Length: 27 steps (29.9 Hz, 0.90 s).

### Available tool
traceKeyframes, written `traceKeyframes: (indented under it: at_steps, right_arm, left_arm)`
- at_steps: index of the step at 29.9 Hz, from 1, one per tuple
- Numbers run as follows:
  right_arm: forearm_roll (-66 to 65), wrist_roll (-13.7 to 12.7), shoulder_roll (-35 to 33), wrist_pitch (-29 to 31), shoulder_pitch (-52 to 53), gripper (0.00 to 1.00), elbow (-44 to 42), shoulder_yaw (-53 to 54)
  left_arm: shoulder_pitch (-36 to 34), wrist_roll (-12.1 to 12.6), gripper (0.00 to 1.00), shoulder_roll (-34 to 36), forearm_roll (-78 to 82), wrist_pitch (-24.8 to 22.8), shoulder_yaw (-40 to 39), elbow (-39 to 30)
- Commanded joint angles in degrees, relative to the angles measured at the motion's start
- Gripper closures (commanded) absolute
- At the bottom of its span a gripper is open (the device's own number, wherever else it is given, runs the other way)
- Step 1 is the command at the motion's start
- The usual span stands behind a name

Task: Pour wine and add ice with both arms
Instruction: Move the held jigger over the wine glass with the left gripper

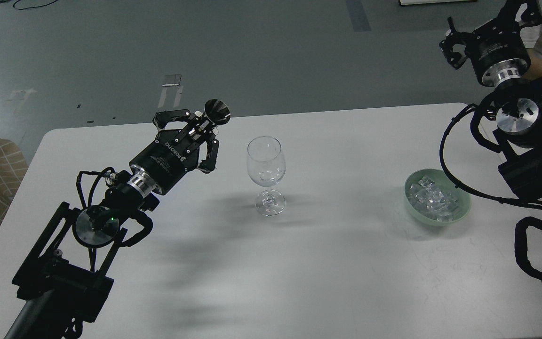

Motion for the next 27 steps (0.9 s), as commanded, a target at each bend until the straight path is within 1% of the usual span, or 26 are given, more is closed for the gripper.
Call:
traceKeyframes:
  at_steps: [1,6,10,18,20,27]
  right_arm:
    - [0.0,0.0,0.0,0.1,-0.2,0.00,0.0,0.0]
    - [0.0,0.0,0.0,0.1,-0.2,0.00,0.0,0.0]
    - [0.1,0.0,0.0,0.1,-0.2,0.00,0.0,0.1]
    - [0.2,0.0,-0.6,0.1,-0.6,0.00,0.5,0.1]
    - [0.2,0.0,-0.6,0.1,-1.0,0.00,0.6,0.1]
    - [0.2,0.0,-0.6,0.1,-1.0,0.00,0.7,0.2]
  left_arm:
    - [-0.4,0.0,0.83,0.0,0.5,1.6,1.1,0.0]
    - [-2.3,-0.1,0.83,0.5,2.8,2.5,5.2,-0.1]
    - [-2.7,-0.1,0.83,0.3,5.7,2.5,5.3,0.0]
    - [-4.7,-0.1,0.83,0.8,5.8,3.2,5.4,0.5]
    - [-4.9,0.1,0.83,0.9,5.9,3.6,5.4,0.5]
    - [-5.0,1.9,0.83,0.6,8.4,3.6,5.4,-0.6]
